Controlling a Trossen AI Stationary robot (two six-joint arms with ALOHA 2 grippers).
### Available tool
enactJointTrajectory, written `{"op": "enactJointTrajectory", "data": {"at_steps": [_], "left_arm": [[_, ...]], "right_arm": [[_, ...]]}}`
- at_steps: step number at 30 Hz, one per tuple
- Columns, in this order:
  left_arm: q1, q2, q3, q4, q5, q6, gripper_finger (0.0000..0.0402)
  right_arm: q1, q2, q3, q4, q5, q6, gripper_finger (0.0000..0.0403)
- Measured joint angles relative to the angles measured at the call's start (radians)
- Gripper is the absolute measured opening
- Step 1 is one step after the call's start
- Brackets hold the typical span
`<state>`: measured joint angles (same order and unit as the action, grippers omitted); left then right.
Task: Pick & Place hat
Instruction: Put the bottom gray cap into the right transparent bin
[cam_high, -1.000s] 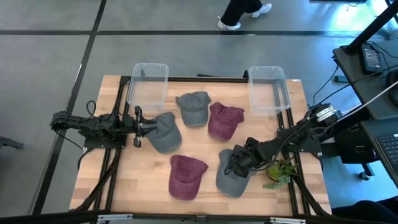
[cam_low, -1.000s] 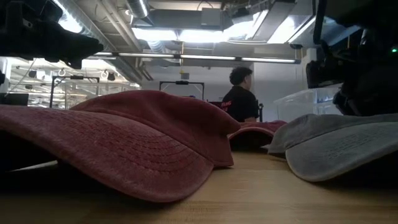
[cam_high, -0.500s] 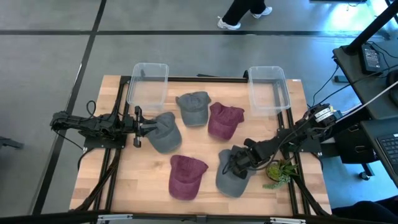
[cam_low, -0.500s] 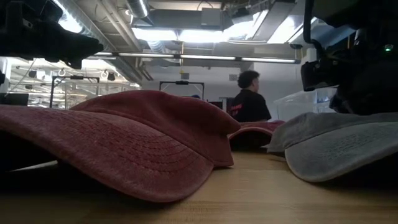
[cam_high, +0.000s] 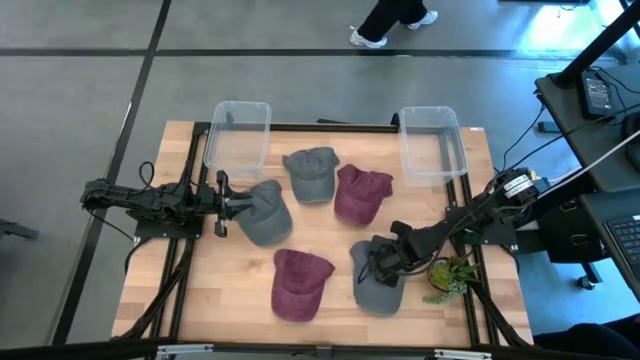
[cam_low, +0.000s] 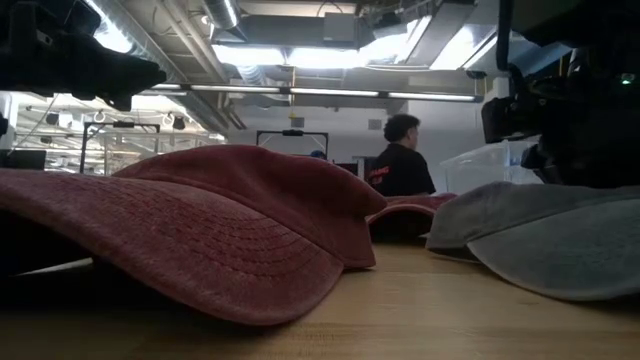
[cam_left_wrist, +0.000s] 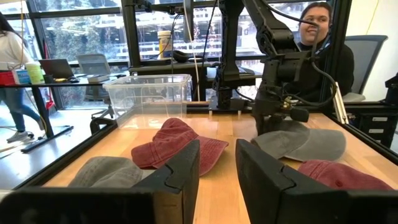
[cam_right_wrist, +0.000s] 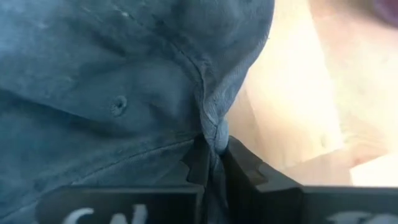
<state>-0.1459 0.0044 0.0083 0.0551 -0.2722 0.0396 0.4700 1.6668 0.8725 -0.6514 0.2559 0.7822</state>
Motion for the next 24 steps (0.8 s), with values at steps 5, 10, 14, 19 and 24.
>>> {"op": "enactJointTrajectory", "data": {"at_steps": [5,10,14,19,24], "left_arm": [[0.0,0.0,0.0,0.0,0.0,0.0,0.01],[0.0,0.0,0.0,0.0,0.0,0.0,0.0097],[0.0,0.0,0.0,0.0,0.0,0.0,0.01],[0.0,0.0,0.0,0.0,0.0,0.0,0.0101],[0.0,0.0,0.0,0.0,0.0,0.0,0.0098]], "right_arm": [[0.022,-0.058,0.042,-0.075,0.07,-0.013,0.0026],[0.043,-0.112,0.055,-0.13,0.122,-0.009,0.0026],[0.045,-0.161,0.059,-0.16,0.158,-0.012,0.0026],[0.045,-0.212,0.058,-0.156,0.203,-0.066,0.0026],[0.045,-0.274,0.059,-0.156,0.231,-0.102,0.0026]]}}
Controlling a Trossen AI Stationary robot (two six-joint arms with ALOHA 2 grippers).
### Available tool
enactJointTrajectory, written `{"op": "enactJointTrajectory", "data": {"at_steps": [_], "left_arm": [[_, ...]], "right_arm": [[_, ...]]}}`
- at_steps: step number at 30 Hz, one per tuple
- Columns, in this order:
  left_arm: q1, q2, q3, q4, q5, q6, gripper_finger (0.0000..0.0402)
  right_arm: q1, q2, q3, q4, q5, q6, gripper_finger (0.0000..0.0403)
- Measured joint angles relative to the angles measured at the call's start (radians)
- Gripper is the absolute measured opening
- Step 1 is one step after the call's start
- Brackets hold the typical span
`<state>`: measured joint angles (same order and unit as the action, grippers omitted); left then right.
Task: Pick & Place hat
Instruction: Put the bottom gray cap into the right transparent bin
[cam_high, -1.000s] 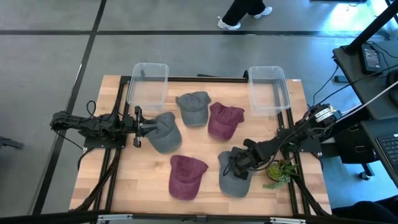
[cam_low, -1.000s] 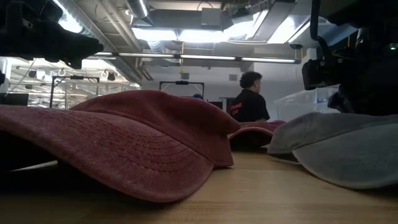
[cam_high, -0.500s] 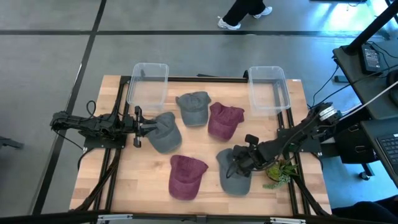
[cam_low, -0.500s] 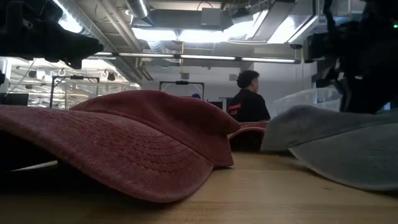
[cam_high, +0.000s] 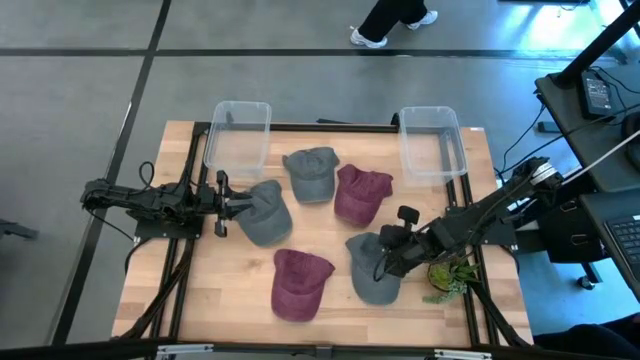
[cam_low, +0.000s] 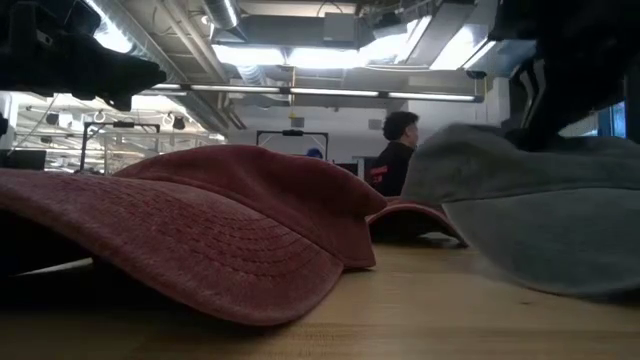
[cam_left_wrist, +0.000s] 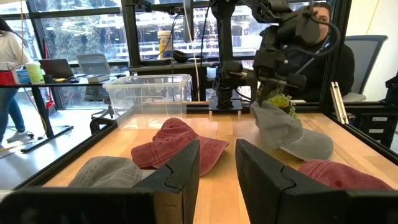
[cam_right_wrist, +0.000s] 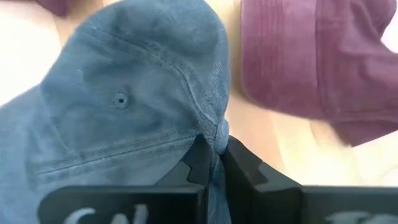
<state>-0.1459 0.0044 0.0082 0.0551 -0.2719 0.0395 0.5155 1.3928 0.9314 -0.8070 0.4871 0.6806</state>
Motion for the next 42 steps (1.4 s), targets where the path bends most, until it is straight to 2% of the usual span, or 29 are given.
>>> {"op": "enactJointTrajectory", "data": {"at_steps": [15,20,27,34,42], "left_arm": [[0.0,0.0,0.0,0.0,0.0,0.0,0.0102],[0.0,0.0,0.0,0.0,0.0,0.0,0.01],[0.0,0.0,0.0,0.0,-0.004,0.0,0.0099],[0.0,0.0,0.0,0.0,-0.007,0.021,0.0102],[0.0,0.0,0.0,0.0,-0.008,0.026,0.0098]], "right_arm": [[0.002,-0.204,0.001,0.038,0.097,-0.123,0.0026],[-0.013,-0.282,0.001,0.12,0.1,-0.226,0.0026],[-0.067,-0.408,0.04,0.157,0.187,-0.401,0.0026],[-0.142,-0.472,0.228,0.01,0.333,-0.591,0.0026],[-0.307,-0.473,0.44,-0.321,0.514,-0.56,0.0026]]}}
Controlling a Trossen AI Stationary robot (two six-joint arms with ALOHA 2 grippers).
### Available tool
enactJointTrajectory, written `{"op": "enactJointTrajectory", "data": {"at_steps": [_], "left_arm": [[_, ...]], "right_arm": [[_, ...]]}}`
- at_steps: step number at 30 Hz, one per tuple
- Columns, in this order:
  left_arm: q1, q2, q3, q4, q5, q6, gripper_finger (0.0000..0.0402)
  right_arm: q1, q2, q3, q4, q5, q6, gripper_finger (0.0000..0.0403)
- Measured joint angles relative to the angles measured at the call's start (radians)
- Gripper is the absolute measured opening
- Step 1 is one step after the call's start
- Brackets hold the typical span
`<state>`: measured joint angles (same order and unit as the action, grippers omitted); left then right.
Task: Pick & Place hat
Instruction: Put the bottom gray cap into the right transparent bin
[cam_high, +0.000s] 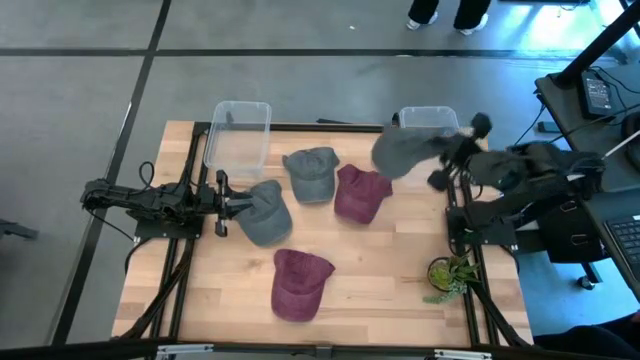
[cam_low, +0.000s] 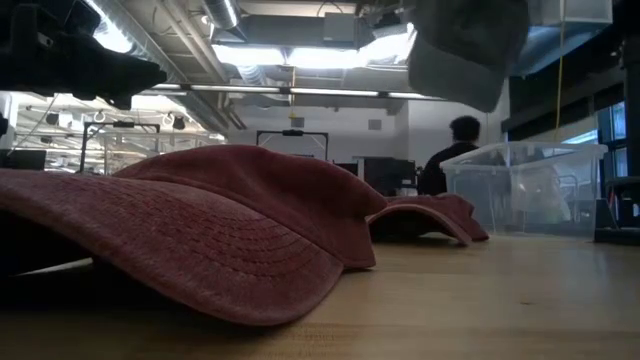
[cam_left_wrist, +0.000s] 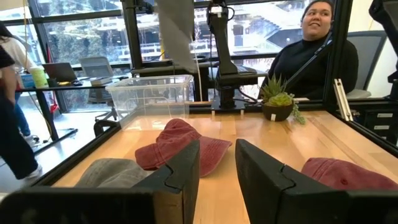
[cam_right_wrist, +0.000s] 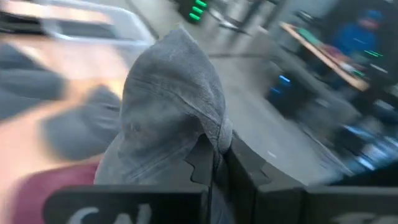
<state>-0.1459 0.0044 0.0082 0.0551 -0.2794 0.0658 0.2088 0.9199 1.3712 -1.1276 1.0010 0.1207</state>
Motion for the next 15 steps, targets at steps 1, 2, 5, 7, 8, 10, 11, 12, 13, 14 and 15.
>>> {"op": "enactJointTrajectory", "data": {"at_steps": [1,2,5,7,8,10,11,12,13,14,15], "left_arm": [[0.0,0.0,0.0,0.0,0.0,0.0,0.0098],[0.0,0.0,0.0,0.0,0.0,0.0,0.0099],[0.0,0.0,0.0,0.0,0.0,0.0,0.0101],[0.0,0.0,0.0,0.0,-0.001,0.0,0.0102],[0.0,0.0,0.0,0.0,-0.003,0.0,0.0102],[0.0,0.0,0.0,0.001,-0.015,0.0,0.0101],[0.0,0.0,0.0,0.001,-0.022,0.0,0.0101],[0.0,0.0,0.0,0.001,-0.029,0.0,0.01],[0.0,0.0,0.0,0.002,-0.036,0.001,0.0099],[0.0,0.0,0.0,0.002,-0.041,0.001,0.0098],[0.0,0.0,0.0,0.002,-0.043,0.001,0.0098]], "right_arm": [[-0.024,0.0,0.016,-0.036,0.015,0.007,0.0026],[-0.049,0.0,0.029,-0.067,0.027,0.011,0.0026],[-0.126,0.0,0.051,-0.128,0.06,0.003,0.0026],[-0.18,0.0,0.053,-0.147,0.081,-0.022,0.0026],[-0.208,0.0,0.052,-0.152,0.086,-0.039,0.0026],[-0.262,0.0,0.041,-0.159,0.089,-0.078,0.0026],[-0.287,0.0,0.03,-0.161,0.09,-0.093,0.0026],[-0.311,-0.001,0.016,-0.161,0.09,-0.107,0.0026],[-0.334,-0.006,-0.003,-0.161,0.09,-0.112,0.0026],[-0.357,-0.009,-0.023,-0.163,0.088,-0.117,0.0026],[-0.377,-0.014,-0.049,-0.161,0.089,-0.124,0.0026]]}}
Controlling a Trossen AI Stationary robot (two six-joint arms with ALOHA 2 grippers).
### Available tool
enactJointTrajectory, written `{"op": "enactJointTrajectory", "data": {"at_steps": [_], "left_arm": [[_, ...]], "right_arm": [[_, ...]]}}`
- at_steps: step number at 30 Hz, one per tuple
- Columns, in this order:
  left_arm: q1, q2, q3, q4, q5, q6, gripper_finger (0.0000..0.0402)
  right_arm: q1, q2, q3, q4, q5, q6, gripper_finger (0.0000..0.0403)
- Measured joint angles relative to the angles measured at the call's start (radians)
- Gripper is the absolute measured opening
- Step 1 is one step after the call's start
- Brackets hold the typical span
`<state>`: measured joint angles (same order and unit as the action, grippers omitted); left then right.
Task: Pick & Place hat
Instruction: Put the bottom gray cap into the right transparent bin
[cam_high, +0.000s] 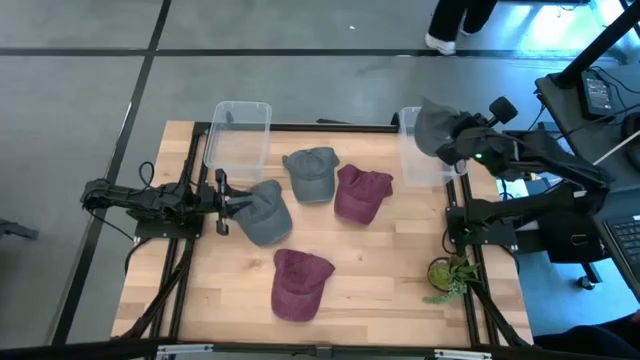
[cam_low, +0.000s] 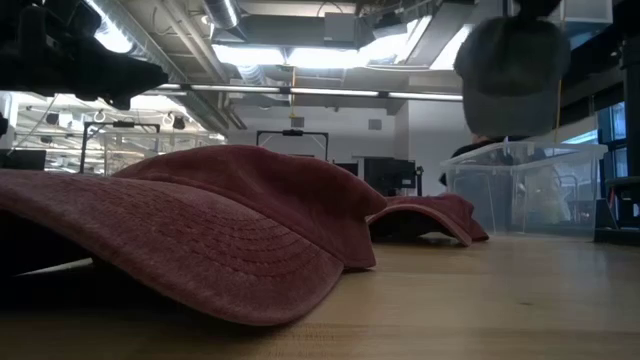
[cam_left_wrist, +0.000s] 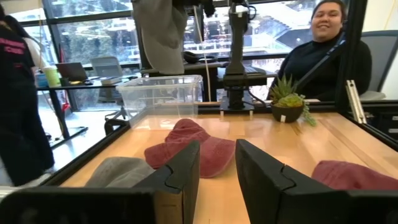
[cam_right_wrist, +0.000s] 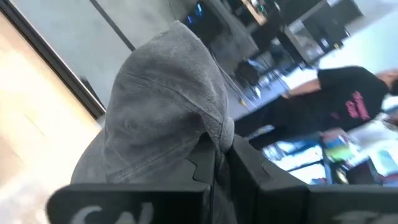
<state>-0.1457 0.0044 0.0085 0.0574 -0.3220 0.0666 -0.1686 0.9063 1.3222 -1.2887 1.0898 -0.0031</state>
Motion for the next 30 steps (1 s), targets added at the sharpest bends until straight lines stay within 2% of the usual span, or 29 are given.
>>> {"op": "enactJointTrajectory", "data": {"at_steps": [6,11,16,22,30], "left_arm": [[0.0,0.0,0.0,0.0,-0.001,0.053,0.01],[0.0,0.0,0.0,0.0,-0.001,0.084,0.0097],[0.0,0.0,0.0,0.0,-0.002,0.09,0.0102],[0.0,0.0,0.0,0.0,-0.001,0.096,0.0099],[0.0,0.0,0.0,0.0,-0.001,0.096,0.0101]], "right_arm": [[-0.094,-0.035,-0.165,0.088,-0.001,-0.077,0.0026],[-0.153,-0.041,-0.276,0.311,-0.004,-0.228,0.0026],[-0.221,-0.038,-0.409,0.558,-0.064,-0.387,0.0026],[-0.31,-0.038,-0.555,0.739,-0.116,-0.443,0.0026],[-0.388,-0.038,-0.642,0.816,-0.117,-0.443,0.0049]]}}
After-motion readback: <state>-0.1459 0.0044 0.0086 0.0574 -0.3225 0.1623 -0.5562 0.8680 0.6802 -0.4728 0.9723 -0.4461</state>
